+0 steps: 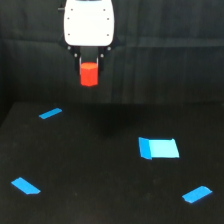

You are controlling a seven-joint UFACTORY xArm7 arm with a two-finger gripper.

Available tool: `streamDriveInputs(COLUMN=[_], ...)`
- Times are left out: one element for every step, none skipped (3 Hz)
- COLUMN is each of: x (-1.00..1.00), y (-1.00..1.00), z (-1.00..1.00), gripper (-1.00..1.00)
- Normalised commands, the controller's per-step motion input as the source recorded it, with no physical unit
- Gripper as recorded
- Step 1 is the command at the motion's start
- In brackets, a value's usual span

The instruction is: Pick up the red object from the table

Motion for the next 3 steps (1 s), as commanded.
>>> streamDriveInputs(x=[-0.11, -0.09, 0.00], y=[0.03, 0.08, 0.07], z=[0.00, 0.04, -0.05], gripper=[-0.79, -0.79, -0.76])
